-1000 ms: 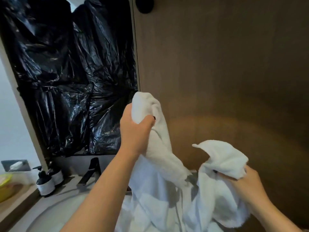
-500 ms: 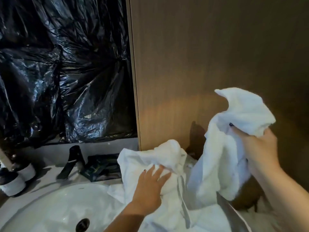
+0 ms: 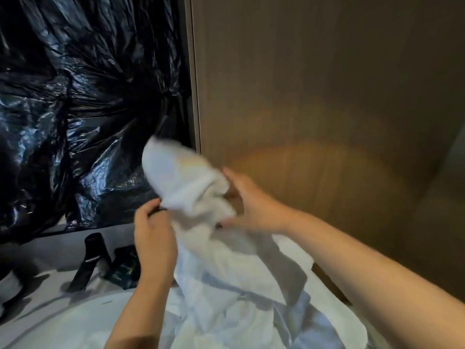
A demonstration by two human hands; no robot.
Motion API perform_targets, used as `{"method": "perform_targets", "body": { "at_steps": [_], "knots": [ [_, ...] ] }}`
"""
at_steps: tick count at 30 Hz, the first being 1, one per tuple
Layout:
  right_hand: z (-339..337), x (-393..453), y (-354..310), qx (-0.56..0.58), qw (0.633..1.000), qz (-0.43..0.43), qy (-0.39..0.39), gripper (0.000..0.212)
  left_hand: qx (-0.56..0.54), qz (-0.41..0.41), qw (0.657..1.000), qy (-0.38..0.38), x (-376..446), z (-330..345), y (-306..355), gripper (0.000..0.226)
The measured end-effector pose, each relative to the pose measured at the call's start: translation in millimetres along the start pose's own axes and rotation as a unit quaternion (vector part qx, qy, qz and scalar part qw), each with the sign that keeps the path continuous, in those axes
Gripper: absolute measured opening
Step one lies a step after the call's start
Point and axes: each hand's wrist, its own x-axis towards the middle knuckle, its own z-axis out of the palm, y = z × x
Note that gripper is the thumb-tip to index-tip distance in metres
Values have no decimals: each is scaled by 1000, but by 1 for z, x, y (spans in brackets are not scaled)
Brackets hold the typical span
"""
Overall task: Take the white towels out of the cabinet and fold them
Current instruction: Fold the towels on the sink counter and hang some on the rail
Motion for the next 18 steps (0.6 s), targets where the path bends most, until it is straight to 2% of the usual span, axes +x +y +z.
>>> {"method": "perform_targets", "body": {
  "at_steps": [1, 2, 4, 6, 8, 10, 11, 12, 14, 15, 16, 18],
  "knots": [
    [19, -10, 16, -36, 995, 48, -76, 100, -28, -18, 999, 16, -2, -5, -1, 39],
    [33, -22, 32, -69, 990, 77, -94, 102, -28, -26, 999, 13, -4, -8, -2, 46],
    [50, -47, 59, -125, 988, 80, -41, 93, 42, -10, 999, -14, -14, -9, -9, 58],
    [56, -67, 78, -183, 980, 78, 0, 90, 138, 54, 987, -64, -23, -7, -16, 77],
    [57, -82, 94, -198, 971, 131, 19, 94, 216, 129, 962, -109, -25, 1, -23, 87],
    [51, -93, 109, -179, 964, 194, 19, 86, 326, 155, 920, -152, -31, 11, -28, 96],
    [46, -95, 115, -174, 963, 208, 10, 71, 396, 154, 885, -189, -36, 15, -31, 94],
    [39, -95, 118, -178, 961, 211, -11, 51, 459, 162, 846, -218, -37, 18, -33, 82],
    [20, -88, 121, -171, 966, 196, -9, 22, 523, 192, 800, -221, -33, 18, -28, 45],
    [10, -82, 120, -149, 972, 179, 29, 18, 546, 198, 789, -201, -30, 17, -22, 36],
    [0, -73, 116, -124, 977, 150, 92, 20, 580, 197, 771, -176, -25, 15, -15, 38],
    [-13, -53, 102, -93, 962, 62, 248, 32, 669, 173, 713, -117, -14, 14, -4, 62]
  ]
}}
